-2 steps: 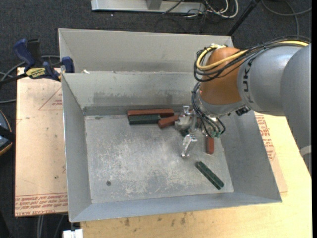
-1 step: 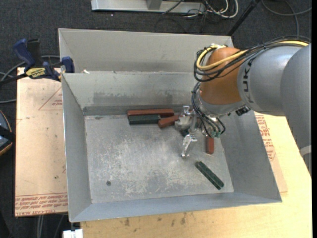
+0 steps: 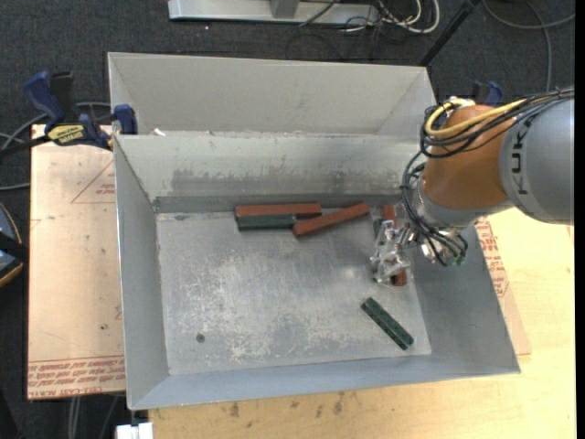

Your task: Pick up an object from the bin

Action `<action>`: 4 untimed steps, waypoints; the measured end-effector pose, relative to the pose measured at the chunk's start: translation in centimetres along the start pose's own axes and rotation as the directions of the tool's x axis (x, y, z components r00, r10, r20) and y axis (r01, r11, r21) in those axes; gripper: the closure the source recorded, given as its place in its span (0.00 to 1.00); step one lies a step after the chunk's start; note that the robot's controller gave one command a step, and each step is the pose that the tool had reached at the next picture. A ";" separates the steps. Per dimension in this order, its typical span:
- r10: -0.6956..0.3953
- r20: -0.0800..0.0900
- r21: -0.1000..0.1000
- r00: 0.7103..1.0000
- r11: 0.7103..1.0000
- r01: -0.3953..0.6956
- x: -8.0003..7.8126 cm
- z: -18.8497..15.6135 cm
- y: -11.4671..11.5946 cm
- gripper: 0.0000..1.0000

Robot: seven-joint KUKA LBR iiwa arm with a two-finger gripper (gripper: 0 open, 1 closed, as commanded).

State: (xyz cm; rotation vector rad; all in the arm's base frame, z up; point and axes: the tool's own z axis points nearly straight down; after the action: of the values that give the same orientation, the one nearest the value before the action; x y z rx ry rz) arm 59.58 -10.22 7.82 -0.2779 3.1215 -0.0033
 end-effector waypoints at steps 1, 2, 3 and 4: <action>0.000 -0.002 -0.002 1.000 1.000 0.000 0.0 0.2 0.1 0.00; 0.000 -0.002 -0.002 1.000 1.000 0.000 0.0 0.1 0.1 0.00; -0.486 -0.036 -0.062 0.873 0.873 0.484 -2.4 1.0 -3.9 1.00; -0.486 -0.036 -0.062 0.873 0.873 0.484 -2.4 1.0 -3.9 1.00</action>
Offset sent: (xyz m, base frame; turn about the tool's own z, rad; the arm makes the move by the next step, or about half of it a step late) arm 0.0000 0.0000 0.0000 0.0000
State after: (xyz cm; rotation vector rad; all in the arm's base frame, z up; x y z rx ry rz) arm 62.64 -13.63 6.81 -1.0706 3.0032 0.0675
